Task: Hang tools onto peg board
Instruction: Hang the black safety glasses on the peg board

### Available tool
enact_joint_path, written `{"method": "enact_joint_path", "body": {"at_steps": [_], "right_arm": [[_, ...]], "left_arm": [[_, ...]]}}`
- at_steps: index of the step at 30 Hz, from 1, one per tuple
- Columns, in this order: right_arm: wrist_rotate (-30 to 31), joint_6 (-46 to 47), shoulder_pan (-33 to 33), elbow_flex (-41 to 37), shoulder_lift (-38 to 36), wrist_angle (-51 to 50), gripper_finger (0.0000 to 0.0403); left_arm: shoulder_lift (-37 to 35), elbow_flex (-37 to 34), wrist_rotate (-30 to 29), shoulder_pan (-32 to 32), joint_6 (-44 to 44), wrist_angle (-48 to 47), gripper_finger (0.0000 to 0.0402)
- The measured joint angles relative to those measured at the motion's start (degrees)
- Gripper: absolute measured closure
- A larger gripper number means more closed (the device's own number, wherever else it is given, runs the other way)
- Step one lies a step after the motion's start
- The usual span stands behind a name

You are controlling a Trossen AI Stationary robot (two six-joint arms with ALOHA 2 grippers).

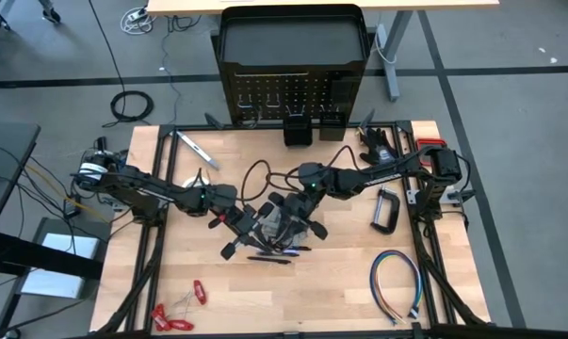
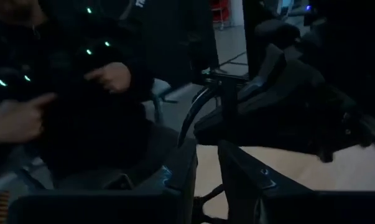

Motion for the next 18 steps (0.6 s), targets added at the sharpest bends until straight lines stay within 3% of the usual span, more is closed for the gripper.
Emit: {"method": "enact_joint_path", "body": {"at_steps": [4,18], "right_arm": [[0.65,-3.85,0.04,0.00,0.00,0.00,0.0321],[2.16,-2.15,-0.16,-0.04,-0.49,-0.22,0.0321]], "left_arm": [[0.00,0.00,0.07,-0.04,0.01,0.13,0.0399],[-0.03,0.00,-1.38,0.17,0.05,-2.12,0.0399]]}}
